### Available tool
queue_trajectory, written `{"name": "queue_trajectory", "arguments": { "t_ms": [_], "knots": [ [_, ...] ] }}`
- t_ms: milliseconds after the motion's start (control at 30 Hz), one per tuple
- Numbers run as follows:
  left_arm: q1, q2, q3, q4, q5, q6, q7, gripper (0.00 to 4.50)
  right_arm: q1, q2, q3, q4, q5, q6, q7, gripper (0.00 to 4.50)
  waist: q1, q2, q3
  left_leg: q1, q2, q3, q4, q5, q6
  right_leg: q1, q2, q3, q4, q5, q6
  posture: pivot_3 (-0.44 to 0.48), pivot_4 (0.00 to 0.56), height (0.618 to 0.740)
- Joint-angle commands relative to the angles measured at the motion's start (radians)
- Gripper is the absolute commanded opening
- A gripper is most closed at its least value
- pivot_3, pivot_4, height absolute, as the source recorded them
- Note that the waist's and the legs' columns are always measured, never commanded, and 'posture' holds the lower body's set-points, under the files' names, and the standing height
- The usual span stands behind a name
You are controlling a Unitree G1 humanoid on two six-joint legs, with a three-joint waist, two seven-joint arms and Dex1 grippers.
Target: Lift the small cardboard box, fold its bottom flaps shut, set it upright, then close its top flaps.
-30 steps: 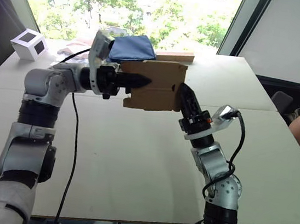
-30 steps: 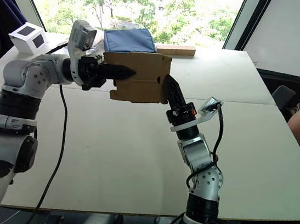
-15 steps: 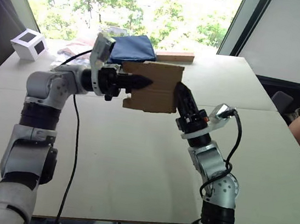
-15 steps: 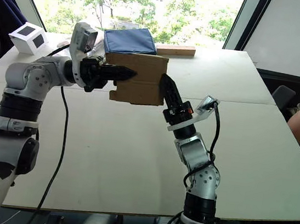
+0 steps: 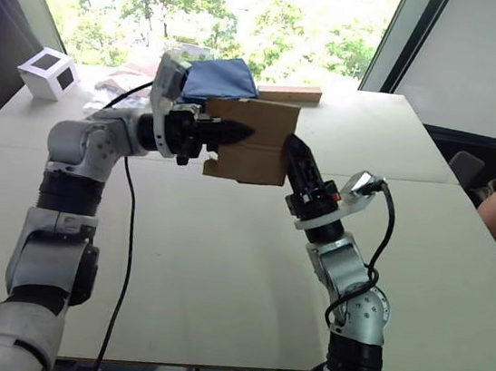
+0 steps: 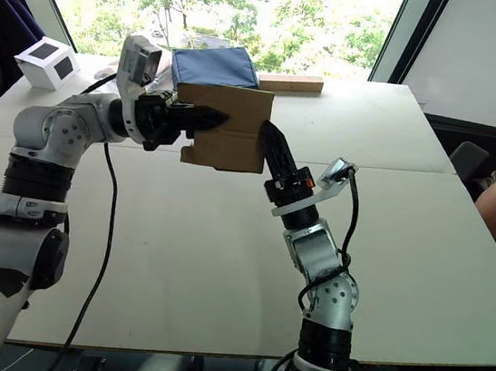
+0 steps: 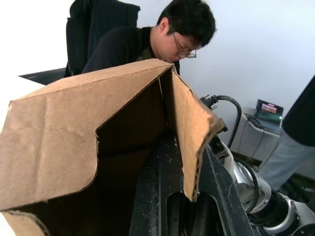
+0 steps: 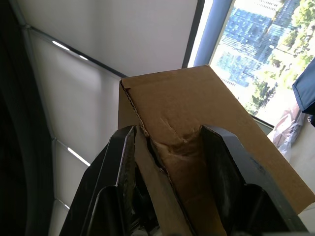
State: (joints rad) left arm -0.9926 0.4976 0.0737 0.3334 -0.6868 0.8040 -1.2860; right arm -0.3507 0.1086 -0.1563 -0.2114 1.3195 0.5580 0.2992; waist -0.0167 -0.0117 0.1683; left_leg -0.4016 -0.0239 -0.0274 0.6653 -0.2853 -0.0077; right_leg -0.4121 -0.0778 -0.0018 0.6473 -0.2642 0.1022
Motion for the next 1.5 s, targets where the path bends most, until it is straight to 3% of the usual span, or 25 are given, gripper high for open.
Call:
{"name": "queue_trajectory", "arguments": {
  "t_ms": [33,433,533,633,667,1200,1367,1500],
  "knots": [
    [-0.019,-0.009,0.021,-0.009,-0.011,-0.016,0.008,0.00,-0.003,0.012,0.049,-0.053,0.003,0.021,0.018,2.10,-0.001,0.000,0.000,0.000,0.000,0.000,0.000,0.000,0.000,0.000,0.000,0.000,0.000,0.000,0.000,0.000,0.150,0.737],
    [-0.046,0.024,0.069,0.006,-0.070,0.056,-0.014,0.00,-0.002,-0.150,-0.108,-0.085,0.118,0.025,0.001,2.10,0.000,0.000,0.000,0.000,0.000,0.000,0.000,0.000,0.000,0.000,0.000,0.000,0.000,0.000,0.000,0.000,0.150,0.737],
    [-0.046,0.024,0.072,0.005,-0.073,0.061,-0.009,0.00,-0.004,-0.163,-0.131,-0.072,0.106,0.009,-0.010,1.34,0.000,0.000,0.000,0.000,0.000,0.000,0.000,0.000,0.000,0.000,0.000,0.000,0.000,0.000,0.000,0.000,0.150,0.737],
    [-0.045,0.023,0.069,0.009,-0.069,0.060,-0.012,0.00,-0.008,-0.169,-0.131,-0.062,0.073,-0.005,-0.014,0.16,0.000,0.000,0.000,0.000,0.000,0.000,0.000,0.000,0.000,0.000,0.000,0.000,0.000,0.000,0.000,0.000,0.150,0.737],
    [-0.044,0.022,0.069,0.008,-0.069,0.061,-0.012,0.00,-0.009,-0.176,-0.125,-0.060,0.054,-0.008,-0.011,0.02,-0.001,0.000,0.000,0.000,0.000,0.000,0.000,0.000,0.000,0.000,0.000,0.000,0.000,0.000,0.000,0.000,0.150,0.737],
    [-0.031,0.011,0.031,0.008,-0.034,0.039,-0.017,0.00,-0.042,-0.215,0.073,-0.112,-0.123,0.054,0.099,0.02,0.002,0.000,0.000,0.000,0.000,0.000,0.000,0.000,0.000,0.000,0.000,0.000,0.000,0.000,0.000,0.000,0.150,0.737],
    [-0.034,0.029,0.030,0.008,-0.027,0.047,-0.024,0.00,-0.017,-0.235,0.045,-0.112,-0.142,0.054,0.104,0.02,0.001,0.000,0.000,0.000,0.000,0.000,0.000,0.000,0.000,0.000,0.000,0.000,0.000,0.000,0.000,0.000,0.150,0.737],
    [-0.053,0.082,-0.006,-0.020,-0.001,0.064,-0.045,0.00,0.046,-0.359,-0.039,-0.149,-0.113,0.094,0.121,0.02,0.003,0.000,0.000,0.000,0.000,0.000,0.000,0.000,0.000,0.000,0.000,0.000,0.000,0.000,0.000,0.000,0.150,0.737]
  ]
}}
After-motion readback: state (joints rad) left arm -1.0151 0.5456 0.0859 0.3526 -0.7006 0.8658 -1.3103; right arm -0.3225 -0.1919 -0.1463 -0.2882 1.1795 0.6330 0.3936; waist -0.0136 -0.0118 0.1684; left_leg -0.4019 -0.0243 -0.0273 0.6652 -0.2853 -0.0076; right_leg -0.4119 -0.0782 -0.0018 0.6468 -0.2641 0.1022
